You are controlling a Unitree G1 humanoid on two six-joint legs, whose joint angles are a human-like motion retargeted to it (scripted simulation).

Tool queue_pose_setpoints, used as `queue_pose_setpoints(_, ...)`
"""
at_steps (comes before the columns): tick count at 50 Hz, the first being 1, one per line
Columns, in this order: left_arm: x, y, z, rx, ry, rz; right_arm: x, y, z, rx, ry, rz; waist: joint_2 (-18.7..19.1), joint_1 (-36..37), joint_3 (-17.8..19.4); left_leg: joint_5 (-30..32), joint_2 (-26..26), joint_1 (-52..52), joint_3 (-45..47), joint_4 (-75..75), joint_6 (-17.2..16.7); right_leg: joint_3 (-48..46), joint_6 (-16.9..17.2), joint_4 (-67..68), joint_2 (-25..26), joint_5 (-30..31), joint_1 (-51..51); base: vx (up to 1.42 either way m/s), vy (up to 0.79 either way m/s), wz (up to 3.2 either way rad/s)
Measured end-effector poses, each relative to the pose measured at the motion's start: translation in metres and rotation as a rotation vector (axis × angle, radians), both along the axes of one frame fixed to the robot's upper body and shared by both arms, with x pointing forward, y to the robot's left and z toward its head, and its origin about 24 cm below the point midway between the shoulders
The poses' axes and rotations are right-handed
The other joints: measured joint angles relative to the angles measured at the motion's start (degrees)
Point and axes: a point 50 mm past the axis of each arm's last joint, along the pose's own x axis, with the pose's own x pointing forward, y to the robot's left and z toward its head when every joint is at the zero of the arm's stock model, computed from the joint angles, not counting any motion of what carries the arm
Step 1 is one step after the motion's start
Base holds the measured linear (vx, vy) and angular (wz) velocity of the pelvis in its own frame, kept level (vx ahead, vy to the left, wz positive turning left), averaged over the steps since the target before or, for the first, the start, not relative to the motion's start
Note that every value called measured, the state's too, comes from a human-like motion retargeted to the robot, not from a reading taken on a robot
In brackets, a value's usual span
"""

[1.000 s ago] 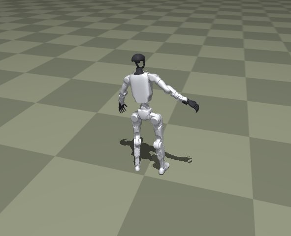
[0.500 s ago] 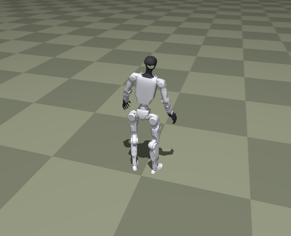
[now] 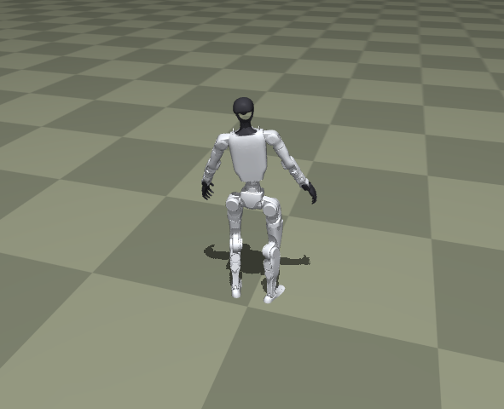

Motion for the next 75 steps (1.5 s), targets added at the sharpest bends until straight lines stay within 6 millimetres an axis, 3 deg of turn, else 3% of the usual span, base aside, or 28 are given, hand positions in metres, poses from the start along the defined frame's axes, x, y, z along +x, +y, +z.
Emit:
queue_pose_setpoints(3,0.028,0.055,0.052,0.219,-0.073,-0.052,0.006,-0.037,0.022,-0.062,-0.06,-0.058,-1.8,-1.0,1.7,0.6,1.9,-0.2,-0.9,-0.1,-0.5,1.5,-0.1,2.3,1.6,2.1,-1.2,-0.07,0.03,0.22)
queue_pose_setpoints(6,0.042,0.105,0.115,0.459,-0.15,-0.089,0.013,-0.077,0.053,-0.173,-0.126,-0.076,-2.5,-3.1,2.7,1.5,4.7,-0.1,-1.5,-0.9,-0.7,9.3,0.6,5.3,4.4,5.0,-3.6,-0.09,0.04,0.09)
queue_pose_setpoints(8,0.043,0.134,0.161,0.623,-0.192,-0.102,0.019,-0.103,0.079,-0.265,-0.165,-0.07,-2.5,-4.4,3.0,1.9,7.0,-0.3,-1.6,-1.5,-0.5,16.5,1.7,6.8,6.4,6.5,-5.5,-0.1,0.04,-0.09)
queue_pose_setpoints(10,0.04,0.156,0.204,0.768,-0.234,-0.083,0.023,-0.13,0.11,-0.369,-0.206,-0.093,-1.9,-6.0,2.9,3.8,9.0,-0.7,-2.6,-3.4,-1.9,22.4,-0.5,1.4,7.1,8.7,-4.7,-0.13,0.02,-0.09)
queue_pose_setpoints(13,0.031,0.181,0.273,0.993,-0.275,-0.055,0.029,-0.161,0.154,-0.517,-0.226,-0.098,-1.4,-6.2,3.7,3.5,12.2,-0.4,-1.2,-4.2,-0.5,21.8,-0.3,-0.4,2.6,11.0,-6.4,-0.07,0.04,-0.5)
queue_pose_setpoints(18,0.011,0.196,0.37,1.298,-0.353,0.021,0.031,-0.196,0.224,-0.721,-0.233,-0.135,0.2,-5.5,5.3,2.5,17.8,-0.3,1.5,-3.5,0.4,11.4,2.3,-6.9,-8.8,21.0,-8.8,-0.03,0.03,-0.59)
queue_pose_setpoints(22,-0.002,0.193,0.421,1.45,-0.434,0.065,0.033,-0.211,0.268,-0.825,-0.267,-0.167,3.7,-5.9,5.6,2.8,24.3,-1.0,1.8,-2.6,-1.3,11.2,5.8,-9.4,-14.7,26.9,-11.4,-0.02,-0.02,-0.36)
queue_pose_setpoints(27,-0.003,0.184,0.455,1.539,-0.531,0.068,0.037,-0.217,0.303,-0.884,-0.317,-0.193,11.3,-6.4,3.6,6.4,36.6,-4.4,0.1,-3.6,-5.3,11.7,5.8,-8.8,-17.1,29.8,-15.6,-0.06,-0.07,-0.31)
queue_pose_setpoints(30,0.005,0.177,0.464,1.548,-0.583,0.043,0.038,-0.219,0.316,-0.904,-0.327,-0.2,13.9,-7.0,2.5,8.7,39.4,-7.9,-2.0,-4.3,-5.3,11.2,5.8,-8.5,-21.5,31.3,-18.1,-0.11,0.0,-0.25)
queue_pose_setpoints(32,0.002,0.173,0.472,1.578,-0.597,0.013,0.036,-0.218,0.304,-0.87,-0.309,-0.201,13.5,-7.4,-3.8,12.4,40.4,-14.1,-2.9,-7.9,-5.3,11.0,5.8,-7.8,-24.7,32.2,-25.0,-0.05,-0.02,-0.78)
queue_pose_setpoints(33,0.007,0.172,0.472,1.562,-0.607,0.01,0.037,-0.218,0.308,-0.875,-0.307,-0.199,14.2,-7.4,-3.5,12.7,41.1,-14.7,-3.7,-7.6,-5.3,10.8,5.8,-7.7,-26.0,32.6,-24.7,-0.04,-0.01,-0.47)
queue_pose_setpoints(35,0.009,0.169,0.474,1.561,-0.608,-0.017,0.037,-0.217,0.301,-0.857,-0.293,-0.187,14.4,-7.7,-8.0,14.5,42.1,-19.5,-4.8,-8.8,-5.3,11.3,5.8,-6.9,-28.9,33.5,-29.1,-0.01,0.0,-0.4)
queue_pose_setpoints(37,0.018,0.168,0.471,1.496,-0.617,-0.008,0.038,-0.218,0.307,-0.851,-0.29,-0.182,15.9,-7.5,-4.2,14.1,43.7,-17.0,-5.7,-7.5,-5.3,11.9,5.8,-6.8,-30.7,34.1,-24.8,-0.02,0.01,0.27)
queue_pose_setpoints(44,0.021,0.173,0.46,1.305,-0.597,0.025,0.038,-0.216,0.291,-0.755,-0.234,-0.138,16.5,-8.1,-3.7,15.2,45.8,-17.5,-6.5,-7.9,-5.3,12.7,5.8,-6.0,-34.8,34.8,-23.9,0.0,0.0,0.03)
queue_pose_setpoints(50,0.011,0.185,0.441,1.235,-0.524,0.077,0.035,-0.214,0.281,-0.725,-0.198,-0.125,15.2,-8.8,-2.3,14.5,45.0,-14.7,-4.2,-8.1,-5.3,12.8,5.8,-6.4,-31.7,33.3,-23.5,0.0,0.0,0.05)
queue_pose_setpoints(52,0.016,0.187,0.427,1.201,-0.498,0.09,0.034,-0.216,0.289,-0.744,-0.209,-0.137,14.9,-8.6,3.0,11.4,44.2,-10.0,-3.0,-4.8,-5.3,13.0,5.8,-6.4,-29.9,32.0,-19.0,-0.03,0.03,0.54)
queue_pose_setpoints(57,0.014,0.194,0.395,1.161,-0.41,0.095,0.029,-0.216,0.281,-0.741,-0.21,-0.163,10.5,-8.9,4.1,8.8,38.8,-6.1,0.9,-4.5,-5.3,11.9,5.8,-6.8,-24.2,28.7,-17.0,0.0,0.0,0.04)
queue_pose_setpoints(62,0.017,0.197,0.345,1.093,-0.352,0.074,0.031,-0.213,0.271,-0.749,-0.236,-0.145,6.3,-8.8,5.8,5.8,32.5,-1.0,5.1,-4.3,-4.7,13.5,5.8,-7.6,-15.3,24.3,-13.0,0.06,0.0,-0.08)
queue_pose_setpoints(67,0.016,0.187,0.266,0.94,-0.308,0.028,0.043,-0.203,0.26,-0.75,-0.312,-0.054,2.3,-9.9,6.6,4.5,21.9,0.9,7.0,-5.4,-1.0,19.4,4.9,-9.3,-6.9,21.5,-9.7,0.02,0.06,0.02)
queue_pose_setpoints(71,0.02,0.165,0.205,0.785,-0.295,-0.015,0.052,-0.187,0.239,-0.698,-0.4,0.02,1.6,-10.0,7.0,4.1,15.9,1.9,7.5,-6.3,1.0,24.5,2.9,-10.2,1.6,19.5,-6.7,0.01,0.03,0.07)
queue_pose_setpoints(75,0.026,0.13,0.145,0.616,-0.288,-0.055,0.057,-0.163,0.21,-0.609,-0.502,0.049,2.4,-9.5,7.4,4.2,10.5,3.0,7.6,-7.5,1.4,24.2,1.1,-9.7,7.3,17.6,-3.8,0.0,0.01,0.04)
